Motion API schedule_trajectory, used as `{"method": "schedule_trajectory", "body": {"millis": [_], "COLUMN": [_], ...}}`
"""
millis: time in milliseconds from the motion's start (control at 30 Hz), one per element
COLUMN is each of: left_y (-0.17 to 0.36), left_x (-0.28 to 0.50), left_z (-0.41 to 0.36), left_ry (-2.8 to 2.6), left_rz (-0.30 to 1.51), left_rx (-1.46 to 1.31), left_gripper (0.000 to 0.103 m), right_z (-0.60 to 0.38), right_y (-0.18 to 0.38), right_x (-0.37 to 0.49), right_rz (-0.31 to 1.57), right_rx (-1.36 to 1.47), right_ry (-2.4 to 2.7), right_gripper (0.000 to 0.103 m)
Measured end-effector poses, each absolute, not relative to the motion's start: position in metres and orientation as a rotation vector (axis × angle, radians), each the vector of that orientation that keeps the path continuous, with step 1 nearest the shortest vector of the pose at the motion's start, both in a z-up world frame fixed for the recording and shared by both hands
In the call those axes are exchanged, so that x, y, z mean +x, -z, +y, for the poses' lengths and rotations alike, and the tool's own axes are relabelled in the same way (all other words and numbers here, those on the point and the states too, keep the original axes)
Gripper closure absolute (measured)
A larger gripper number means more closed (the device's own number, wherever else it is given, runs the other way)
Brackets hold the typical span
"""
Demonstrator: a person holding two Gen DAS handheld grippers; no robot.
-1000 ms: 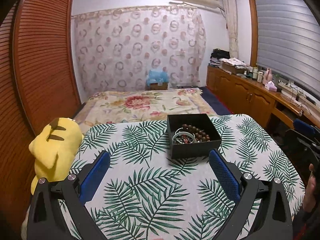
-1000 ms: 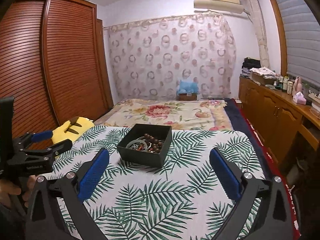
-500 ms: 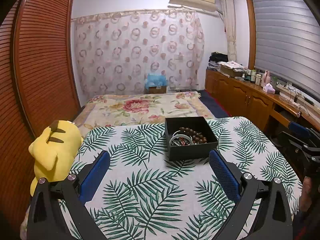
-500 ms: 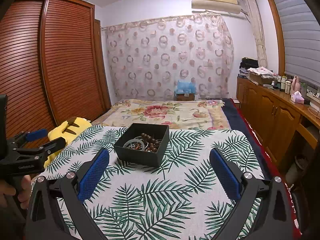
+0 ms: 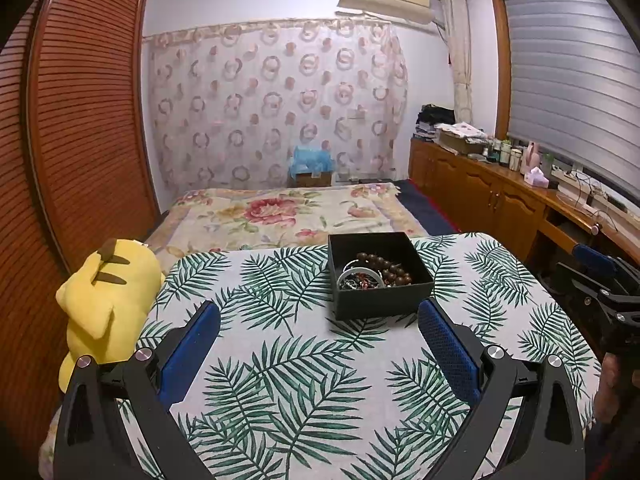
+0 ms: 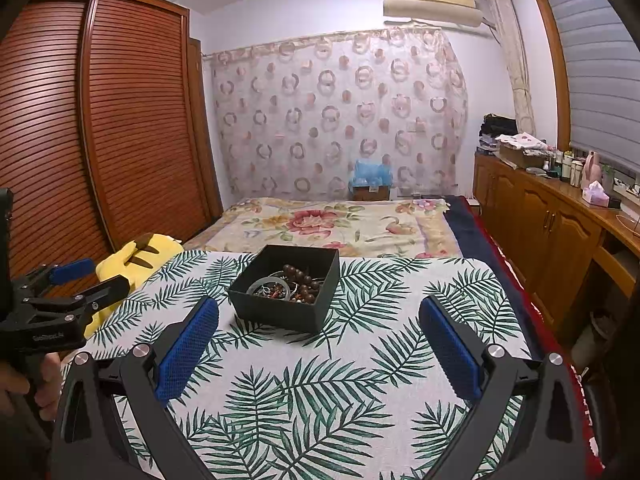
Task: Organize jewelry
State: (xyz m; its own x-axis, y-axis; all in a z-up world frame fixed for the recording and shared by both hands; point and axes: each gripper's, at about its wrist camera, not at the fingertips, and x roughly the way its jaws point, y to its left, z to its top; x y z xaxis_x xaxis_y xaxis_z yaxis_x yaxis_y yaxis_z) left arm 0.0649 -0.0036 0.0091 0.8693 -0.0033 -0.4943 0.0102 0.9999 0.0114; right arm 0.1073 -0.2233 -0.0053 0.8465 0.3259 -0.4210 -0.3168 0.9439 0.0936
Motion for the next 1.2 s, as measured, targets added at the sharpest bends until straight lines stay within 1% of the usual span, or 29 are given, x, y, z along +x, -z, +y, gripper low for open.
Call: {"method": "schedule_trajectory", "body": {"millis": [1200], "left_y": [-0.0185], "left_x": [0.0593], "left_z": [-0.0093], "left_ry": [0.004], "left_rz": [0.494], "left_rx": [0.016], "left_gripper": [0.008], "right_z": [-0.2223], "right_y": [0.0077], "right_x": [0.1082], "right_rz": [0.444], "right_rx": [0.025], "right_ry": [-0.337], "right_gripper": [0.002]}}
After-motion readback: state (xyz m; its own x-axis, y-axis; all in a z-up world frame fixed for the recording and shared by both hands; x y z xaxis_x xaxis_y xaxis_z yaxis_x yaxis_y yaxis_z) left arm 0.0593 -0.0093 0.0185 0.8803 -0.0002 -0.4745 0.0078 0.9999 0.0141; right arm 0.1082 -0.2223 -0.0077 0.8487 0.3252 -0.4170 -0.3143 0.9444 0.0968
